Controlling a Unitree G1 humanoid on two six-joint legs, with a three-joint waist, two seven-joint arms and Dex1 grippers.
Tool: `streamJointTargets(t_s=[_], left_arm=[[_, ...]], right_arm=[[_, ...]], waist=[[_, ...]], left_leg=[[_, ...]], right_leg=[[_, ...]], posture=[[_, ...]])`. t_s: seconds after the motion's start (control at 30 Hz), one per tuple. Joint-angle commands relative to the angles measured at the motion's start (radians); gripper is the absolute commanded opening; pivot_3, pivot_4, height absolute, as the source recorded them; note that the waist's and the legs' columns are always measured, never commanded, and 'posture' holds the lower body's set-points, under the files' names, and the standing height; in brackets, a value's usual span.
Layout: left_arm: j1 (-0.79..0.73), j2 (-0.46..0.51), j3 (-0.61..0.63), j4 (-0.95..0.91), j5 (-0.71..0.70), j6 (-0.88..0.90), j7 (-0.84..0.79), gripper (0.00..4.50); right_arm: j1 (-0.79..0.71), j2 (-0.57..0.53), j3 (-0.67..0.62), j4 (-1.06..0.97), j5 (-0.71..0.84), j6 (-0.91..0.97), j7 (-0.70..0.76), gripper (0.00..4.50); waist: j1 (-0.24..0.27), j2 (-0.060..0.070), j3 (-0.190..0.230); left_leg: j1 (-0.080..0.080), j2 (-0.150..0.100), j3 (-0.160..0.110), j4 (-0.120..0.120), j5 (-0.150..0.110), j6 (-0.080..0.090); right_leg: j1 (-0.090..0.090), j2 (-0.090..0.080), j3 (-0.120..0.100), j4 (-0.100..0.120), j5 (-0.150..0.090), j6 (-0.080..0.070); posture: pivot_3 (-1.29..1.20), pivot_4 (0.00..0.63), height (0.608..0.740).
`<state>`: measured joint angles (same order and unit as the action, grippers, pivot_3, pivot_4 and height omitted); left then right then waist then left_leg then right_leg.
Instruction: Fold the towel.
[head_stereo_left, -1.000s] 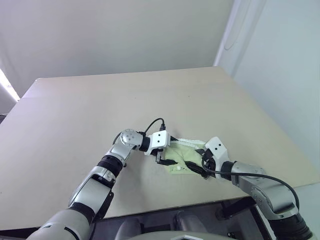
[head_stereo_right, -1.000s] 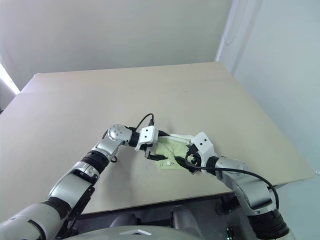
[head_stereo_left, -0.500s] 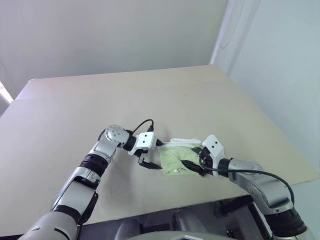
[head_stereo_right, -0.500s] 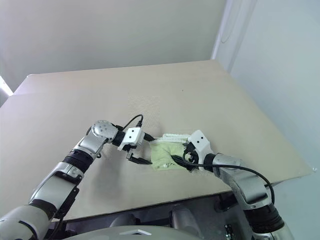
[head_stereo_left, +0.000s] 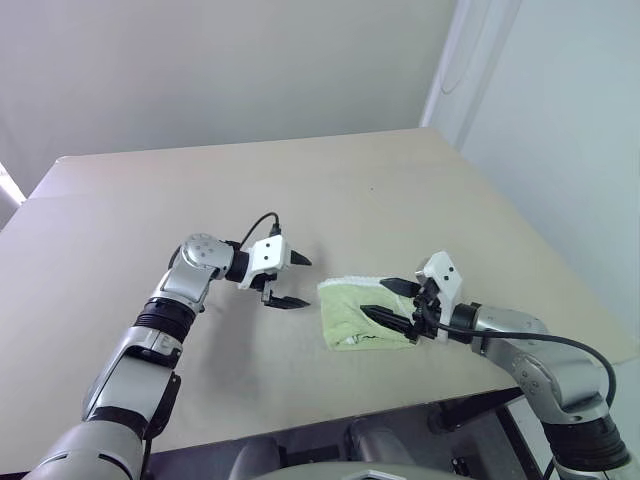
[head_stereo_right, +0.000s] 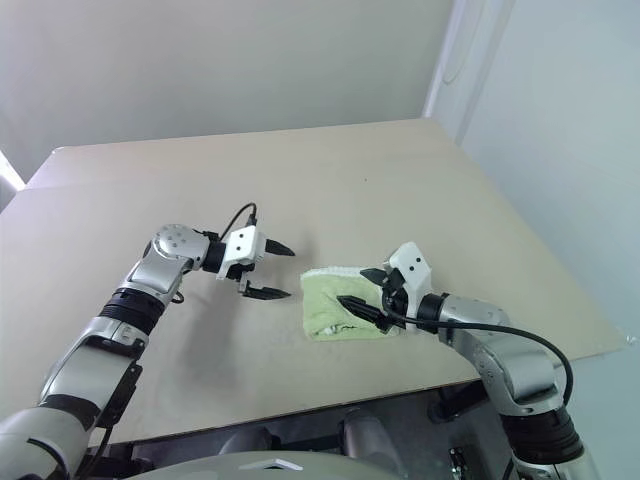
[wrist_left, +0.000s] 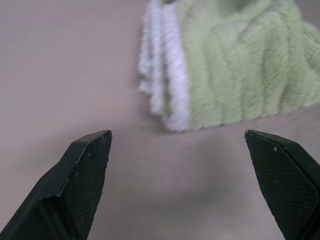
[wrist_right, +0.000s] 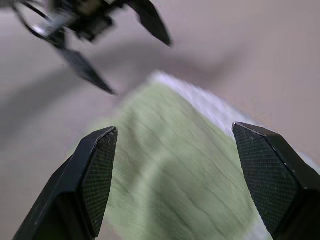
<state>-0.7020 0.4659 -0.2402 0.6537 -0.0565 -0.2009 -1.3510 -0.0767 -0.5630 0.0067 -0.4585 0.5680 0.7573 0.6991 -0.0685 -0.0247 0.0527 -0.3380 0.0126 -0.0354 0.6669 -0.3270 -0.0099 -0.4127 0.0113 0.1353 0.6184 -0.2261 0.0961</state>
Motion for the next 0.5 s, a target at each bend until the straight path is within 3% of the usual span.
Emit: streamJointTargets(t_s=[0.03,0.27,0.5], left_arm=[[-0.045,0.041,0.067,-0.009,-0.051,0.045,-0.01,4.49],[0.01,0.156,0.156,-0.117,-0.167,0.209,-0.099,4.49],[0.212,0.259,0.256,-0.323,-0.259,0.35,-0.068,4.49]], right_arm=[[0.001,-0.005,-0.062,-0.089,0.078,0.019,0.0,3.86],[0.079,-0.074,-0.132,-0.177,0.124,0.032,0.007,3.86],[0.149,-0.107,-0.162,-0.22,0.128,-0.03,0.04,3.86]], waist=[[0.0,0.0,0.0],[-0.001,0.0,0.0],[-0.002,0.0,0.0]], left_leg=[[0.0,0.0,0.0,0.0,0.0,0.0],[-0.001,0.0,0.0,0.0,0.0,0.0],[0.0,0.001,0.001,-0.001,0.0,0.0]], right_leg=[[0.0,0.0,0.0,0.0,0.0,0.0],[-0.002,0.0,0.0,0.0,0.0,0.0],[-0.002,0.0,0.0,0.002,0.0,0.0]], posture=[[0.0,0.0,0.74],[0.0,0.0,0.74],[0.0,0.0,0.74]])
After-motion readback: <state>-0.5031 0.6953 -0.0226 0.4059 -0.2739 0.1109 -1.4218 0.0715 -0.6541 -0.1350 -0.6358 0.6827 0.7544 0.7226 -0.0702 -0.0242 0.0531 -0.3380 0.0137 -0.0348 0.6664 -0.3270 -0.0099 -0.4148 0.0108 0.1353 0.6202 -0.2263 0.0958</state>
